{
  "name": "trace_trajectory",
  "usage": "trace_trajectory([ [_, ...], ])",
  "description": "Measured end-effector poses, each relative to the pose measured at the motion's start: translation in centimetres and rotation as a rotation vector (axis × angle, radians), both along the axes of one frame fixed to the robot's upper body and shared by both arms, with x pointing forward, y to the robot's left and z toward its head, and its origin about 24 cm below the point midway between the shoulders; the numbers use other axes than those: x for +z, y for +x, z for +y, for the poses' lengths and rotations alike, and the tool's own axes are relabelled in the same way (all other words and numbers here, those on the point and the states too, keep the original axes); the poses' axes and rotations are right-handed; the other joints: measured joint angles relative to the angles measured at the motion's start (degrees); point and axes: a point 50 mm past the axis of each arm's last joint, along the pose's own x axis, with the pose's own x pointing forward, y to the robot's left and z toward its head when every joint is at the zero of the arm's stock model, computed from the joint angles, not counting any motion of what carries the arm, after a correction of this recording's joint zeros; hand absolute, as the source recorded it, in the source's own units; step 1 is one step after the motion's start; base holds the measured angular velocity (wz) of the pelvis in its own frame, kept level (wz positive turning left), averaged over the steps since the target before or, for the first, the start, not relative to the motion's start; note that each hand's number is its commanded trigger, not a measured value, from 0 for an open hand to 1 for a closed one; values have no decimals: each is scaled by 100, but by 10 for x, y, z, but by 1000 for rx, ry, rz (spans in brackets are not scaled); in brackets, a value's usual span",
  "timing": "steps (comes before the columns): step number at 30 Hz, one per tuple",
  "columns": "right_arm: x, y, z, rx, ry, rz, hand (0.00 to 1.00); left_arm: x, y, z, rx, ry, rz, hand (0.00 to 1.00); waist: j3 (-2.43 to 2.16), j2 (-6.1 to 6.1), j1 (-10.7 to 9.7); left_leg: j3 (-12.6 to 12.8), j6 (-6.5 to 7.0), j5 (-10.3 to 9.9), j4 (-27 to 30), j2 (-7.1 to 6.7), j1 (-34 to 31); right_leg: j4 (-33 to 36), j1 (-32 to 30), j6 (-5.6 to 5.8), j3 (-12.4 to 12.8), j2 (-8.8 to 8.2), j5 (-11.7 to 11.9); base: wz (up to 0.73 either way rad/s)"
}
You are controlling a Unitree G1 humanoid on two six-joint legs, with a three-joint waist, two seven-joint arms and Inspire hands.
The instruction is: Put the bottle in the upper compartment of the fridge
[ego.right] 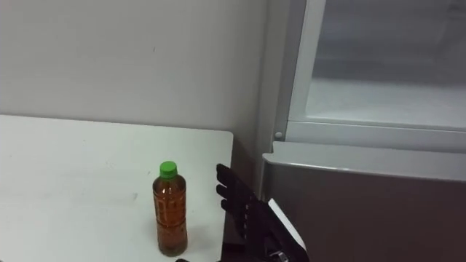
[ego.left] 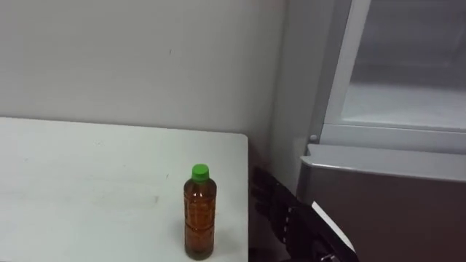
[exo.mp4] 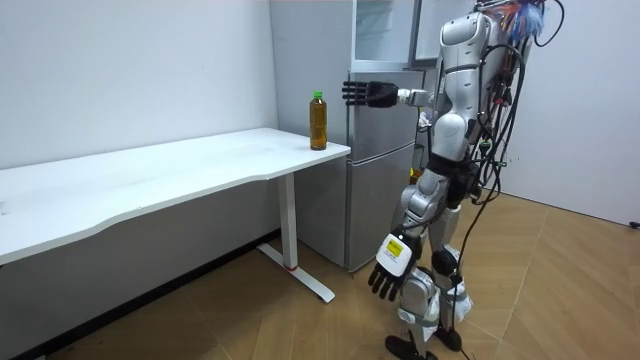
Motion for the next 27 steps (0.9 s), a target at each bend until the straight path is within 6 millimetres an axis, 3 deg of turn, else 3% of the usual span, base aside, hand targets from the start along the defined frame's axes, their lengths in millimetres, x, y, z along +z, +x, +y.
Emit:
trace_trajectory([
  [10,25,10,3,-8,58,-90,0,-1,8,-3,-43,-11,8,0,-31,95,31,-76,2,0,52,6,-41,69,-2,-5,-70,-8,5,2],
  [16,28,11,3,-31,65,-106,0,-1,9,-2,-52,-9,9,0,-51,45,97,-128,5,3,88,-8,-42,-11,7,-4,-131,-21,4,3],
  [27,30,14,4,-113,44,-114,0,-1,9,-2,-54,-10,9,0,-30,-56,258,-130,4,3,92,-6,-89,-12,0,-4,-171,-18,6,1],
])
